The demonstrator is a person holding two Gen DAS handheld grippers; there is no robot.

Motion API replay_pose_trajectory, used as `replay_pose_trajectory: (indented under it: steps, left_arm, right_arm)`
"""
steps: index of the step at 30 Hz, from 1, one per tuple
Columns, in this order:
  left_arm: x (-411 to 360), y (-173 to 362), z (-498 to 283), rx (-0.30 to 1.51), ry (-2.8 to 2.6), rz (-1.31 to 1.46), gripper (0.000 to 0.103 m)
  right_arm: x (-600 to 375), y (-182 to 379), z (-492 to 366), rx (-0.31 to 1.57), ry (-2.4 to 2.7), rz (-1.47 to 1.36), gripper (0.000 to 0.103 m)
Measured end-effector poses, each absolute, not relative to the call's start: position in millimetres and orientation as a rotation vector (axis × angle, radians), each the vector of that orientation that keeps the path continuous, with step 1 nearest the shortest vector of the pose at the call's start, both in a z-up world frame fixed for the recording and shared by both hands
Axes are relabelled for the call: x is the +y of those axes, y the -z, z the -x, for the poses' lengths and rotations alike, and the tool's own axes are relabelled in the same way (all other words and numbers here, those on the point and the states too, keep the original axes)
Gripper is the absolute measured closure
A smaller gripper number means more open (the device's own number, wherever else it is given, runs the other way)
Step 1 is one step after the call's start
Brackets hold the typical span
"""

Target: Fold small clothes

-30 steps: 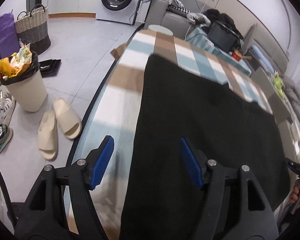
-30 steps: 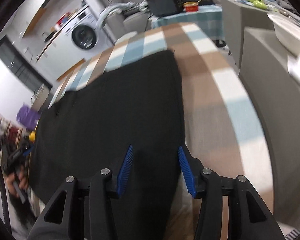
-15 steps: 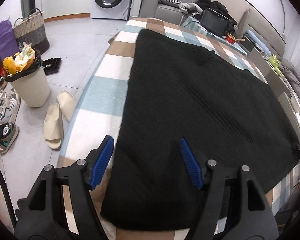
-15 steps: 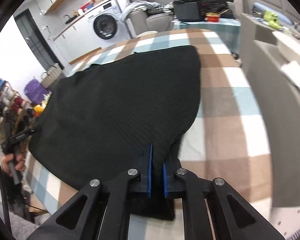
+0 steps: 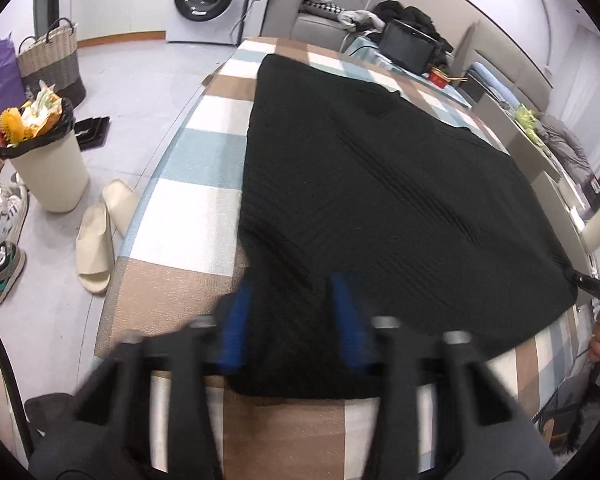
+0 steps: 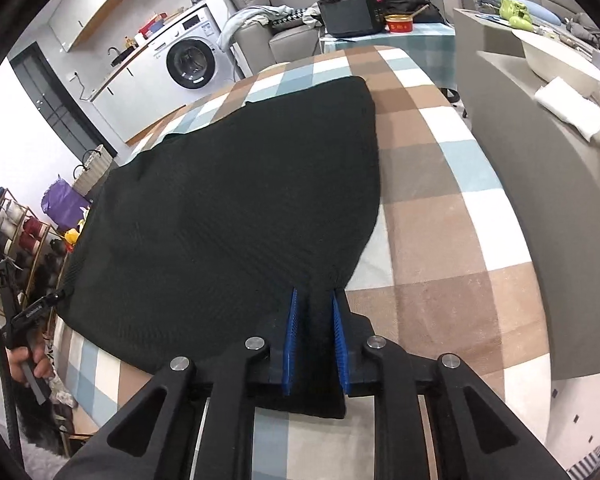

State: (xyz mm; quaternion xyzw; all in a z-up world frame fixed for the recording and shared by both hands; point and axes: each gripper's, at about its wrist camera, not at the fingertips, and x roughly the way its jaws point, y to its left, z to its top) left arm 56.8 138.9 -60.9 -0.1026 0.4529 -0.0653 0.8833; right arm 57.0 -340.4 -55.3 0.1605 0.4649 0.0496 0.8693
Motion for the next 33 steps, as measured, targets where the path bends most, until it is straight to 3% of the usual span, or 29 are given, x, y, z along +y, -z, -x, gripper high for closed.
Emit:
replay_pose_trajectory:
  steps: [2,4,10,11,14,15,16,21,33]
  left_arm:
    - [138.1,57.7,-53.1,0.92,0.137,0.215,0.086]
    - [136.8,52.7,-47.3,0.9,0.142,0.198,0.092]
    - [142.9,50.9,-34.4,0.916,0.142,0.221,0.09]
    - [143.1,51.4,-33.6,0.917,0.134,0.22,0.089]
    - [149.3,47.7,-26.5,0.927,0.086,0.233,0.07]
    - [151.9,47.3,-25.1,0.933,0.068,0.241,0.057]
    - [156.0,45.3,-21.6,0.928,0.048,0.257,0.051]
    - [169.0,42.7,-7.1,0.933,0.015,0.312,0.05]
    - [160.8,57.3,16.5,0.993,0.096,0.502,0.05]
  right_arm:
    - [-337.5,52.7,-57.7,0.946,-0.11,-0.325,0.097]
    - [-333.4,46.8,-56.3,0.926,-0.115,-0.303,0.098]
    - [-334.3,53.7,-54.1,0.986,-0.064,-0.264,0.098]
    - [-333.7,52.6,-53.6,0.977,-0.06,-0.264,0.097]
    - [-336.6,39.1,-49.4,0.917,-0.047,-0.293,0.086]
    - [-337.7,32.6,-46.4,0.885,-0.035,-0.299,0.082]
    - [-338.2,26.4,-43.4,0.859,-0.031,-0.305,0.074]
    - [-331.0,18.3,-38.2,0.85,-0.054,-0.301,0.06]
    - [-331.7,56.8,-20.1,0.946,-0.037,-0.448,0.055]
